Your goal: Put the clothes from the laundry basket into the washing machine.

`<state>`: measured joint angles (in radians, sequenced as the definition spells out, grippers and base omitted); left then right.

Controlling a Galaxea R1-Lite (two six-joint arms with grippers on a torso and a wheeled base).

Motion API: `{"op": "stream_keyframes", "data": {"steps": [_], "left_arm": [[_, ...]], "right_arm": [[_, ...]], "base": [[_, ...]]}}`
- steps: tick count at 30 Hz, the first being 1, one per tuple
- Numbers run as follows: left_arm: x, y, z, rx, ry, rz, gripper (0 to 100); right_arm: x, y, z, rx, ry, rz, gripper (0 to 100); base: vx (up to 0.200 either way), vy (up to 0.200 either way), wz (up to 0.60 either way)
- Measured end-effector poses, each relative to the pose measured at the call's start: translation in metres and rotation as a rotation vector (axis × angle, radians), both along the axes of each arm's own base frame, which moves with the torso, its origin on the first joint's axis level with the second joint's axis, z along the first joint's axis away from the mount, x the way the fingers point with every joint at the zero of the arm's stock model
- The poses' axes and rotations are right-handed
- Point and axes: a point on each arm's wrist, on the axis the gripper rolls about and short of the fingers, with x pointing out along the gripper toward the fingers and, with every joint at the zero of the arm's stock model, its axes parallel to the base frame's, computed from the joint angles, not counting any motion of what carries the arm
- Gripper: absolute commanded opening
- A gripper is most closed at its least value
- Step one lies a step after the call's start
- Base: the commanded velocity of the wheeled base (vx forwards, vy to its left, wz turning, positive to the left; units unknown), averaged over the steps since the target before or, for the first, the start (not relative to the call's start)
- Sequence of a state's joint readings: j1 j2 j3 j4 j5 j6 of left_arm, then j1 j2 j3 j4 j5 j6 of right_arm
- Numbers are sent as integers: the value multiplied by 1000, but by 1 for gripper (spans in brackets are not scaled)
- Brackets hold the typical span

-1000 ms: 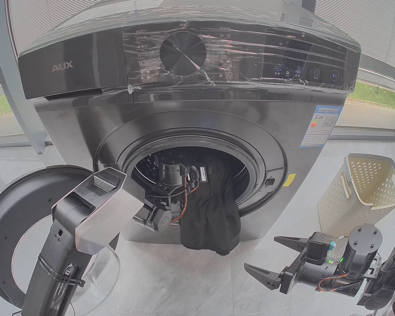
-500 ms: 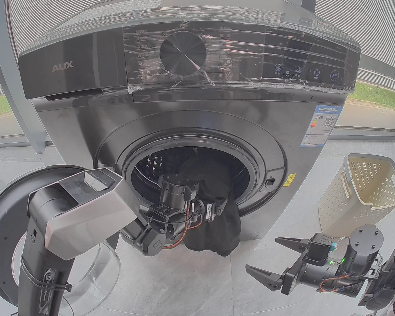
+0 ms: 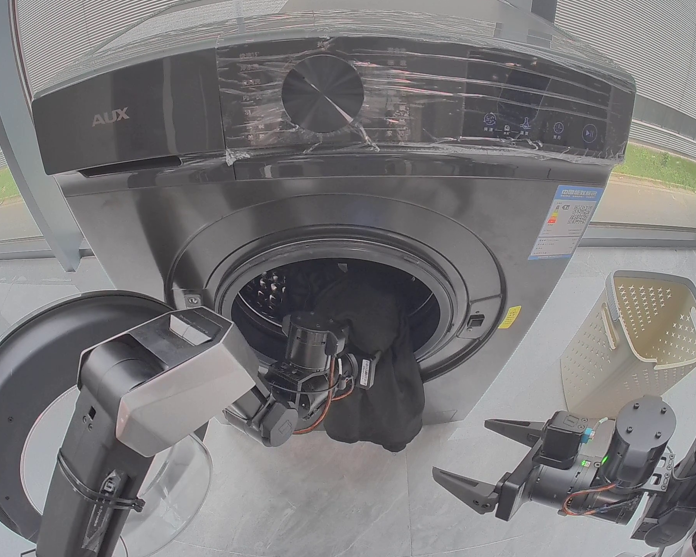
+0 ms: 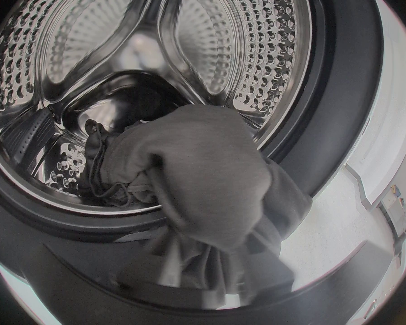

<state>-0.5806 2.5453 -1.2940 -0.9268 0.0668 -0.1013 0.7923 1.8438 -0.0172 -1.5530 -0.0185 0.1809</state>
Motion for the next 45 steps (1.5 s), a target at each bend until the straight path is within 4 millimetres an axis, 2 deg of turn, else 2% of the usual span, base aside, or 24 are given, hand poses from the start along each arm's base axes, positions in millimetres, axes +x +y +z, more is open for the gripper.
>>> {"op": "stream_keyframes", "data": {"steps": [7, 10, 13, 18, 23, 24, 30, 35, 41, 45], "left_arm": [[14, -1, -3, -16, -31, 29, 0], [27, 3, 8, -36, -78, 73, 0], [46, 12, 28, -67, -155, 149, 0], [75, 41, 56, -91, -254, 278, 0], [81, 50, 61, -99, -274, 305, 0], [81, 50, 61, -103, -273, 304, 100], [72, 37, 60, -121, -278, 265, 100], [56, 26, 53, -94, -224, 215, 100], [21, 20, 23, 21, -77, 106, 100], [9, 16, 8, 66, -38, 60, 100]], "right_arm": [[0, 0, 0, 0, 1, 0, 100], [0, 0, -1, -1, 3, 0, 100], [0, 0, -1, -2, 3, 0, 100], [0, 0, -1, -3, 5, 0, 100], [1, 1, -2, -5, 7, 0, 100], [1, 1, -2, -5, 7, 0, 100], [1, 0, -1, -4, 5, -2, 100], [1, 0, -1, -1, 4, -4, 100], [1, -1, -1, -2, 4, -7, 100], [1, -1, -1, -2, 5, -8, 100]], "base": [[0, 0, 0], [0, 0, 0], [0, 0, 0], [0, 0, 0], [0, 0, 0], [0, 0, 0], [0, 0, 0], [0, 0, 0], [0, 0, 0], [0, 0, 0]]}}
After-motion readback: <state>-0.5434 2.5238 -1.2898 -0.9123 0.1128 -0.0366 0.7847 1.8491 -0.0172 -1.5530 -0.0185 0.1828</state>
